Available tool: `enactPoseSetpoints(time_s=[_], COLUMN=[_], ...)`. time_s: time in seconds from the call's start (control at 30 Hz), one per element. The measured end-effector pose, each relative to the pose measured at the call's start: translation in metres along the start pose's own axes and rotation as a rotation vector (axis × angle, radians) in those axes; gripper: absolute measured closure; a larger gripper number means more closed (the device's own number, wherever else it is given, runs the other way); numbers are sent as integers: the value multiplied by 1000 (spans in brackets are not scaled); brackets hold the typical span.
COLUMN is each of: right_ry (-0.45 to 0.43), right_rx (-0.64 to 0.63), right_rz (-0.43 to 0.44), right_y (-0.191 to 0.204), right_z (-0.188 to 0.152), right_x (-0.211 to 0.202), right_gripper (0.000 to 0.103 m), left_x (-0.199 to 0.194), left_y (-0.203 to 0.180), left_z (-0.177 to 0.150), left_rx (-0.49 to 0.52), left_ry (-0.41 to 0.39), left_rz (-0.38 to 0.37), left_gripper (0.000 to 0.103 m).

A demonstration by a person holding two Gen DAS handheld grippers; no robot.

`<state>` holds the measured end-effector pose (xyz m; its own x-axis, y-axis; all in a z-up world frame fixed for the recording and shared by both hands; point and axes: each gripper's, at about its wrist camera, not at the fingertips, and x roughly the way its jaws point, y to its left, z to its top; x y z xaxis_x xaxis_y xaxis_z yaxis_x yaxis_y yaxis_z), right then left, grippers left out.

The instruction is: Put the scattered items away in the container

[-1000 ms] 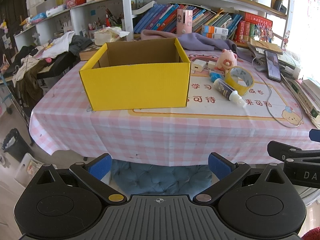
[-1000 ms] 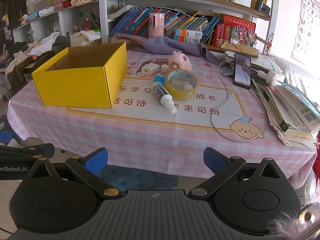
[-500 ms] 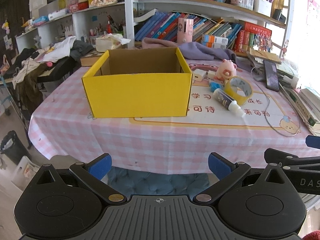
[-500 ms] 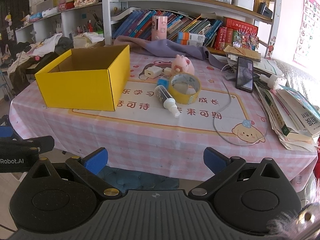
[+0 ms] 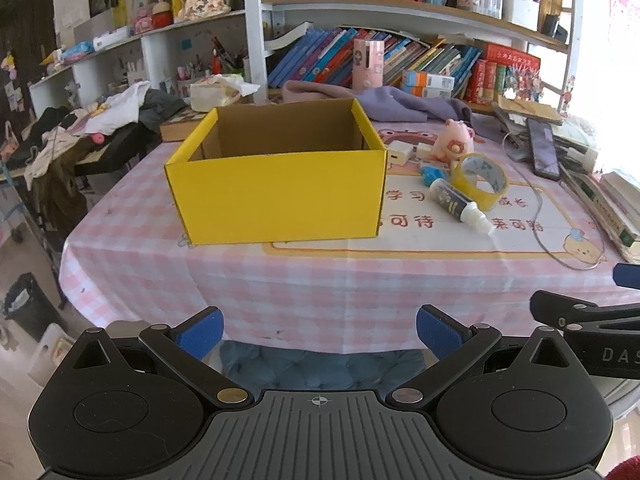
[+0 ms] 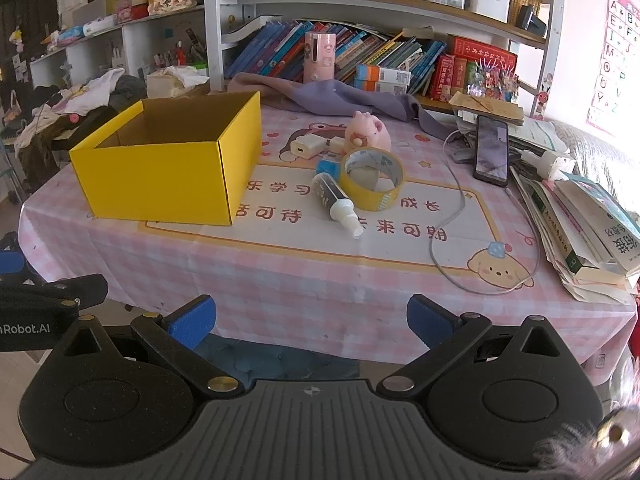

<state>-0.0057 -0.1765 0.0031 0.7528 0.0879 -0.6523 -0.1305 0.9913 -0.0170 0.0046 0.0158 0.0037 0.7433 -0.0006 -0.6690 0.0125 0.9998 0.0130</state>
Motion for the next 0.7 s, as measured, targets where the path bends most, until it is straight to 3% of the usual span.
enactPoseSetpoints(time_s=[0.33,0.7], right_ry=[5,14], right_rx=[-12,-18], right_rz=[1,11], right_y=[7,11], right_z=[9,11], right_x=[7,17], right_gripper=[0,0], left_x=[8,19], left_y=[10,12], left_z=[1,2], left_rx=[-39,-43], left_ry=[21,54], left_rz=[-37,-18], left_gripper=[0,0])
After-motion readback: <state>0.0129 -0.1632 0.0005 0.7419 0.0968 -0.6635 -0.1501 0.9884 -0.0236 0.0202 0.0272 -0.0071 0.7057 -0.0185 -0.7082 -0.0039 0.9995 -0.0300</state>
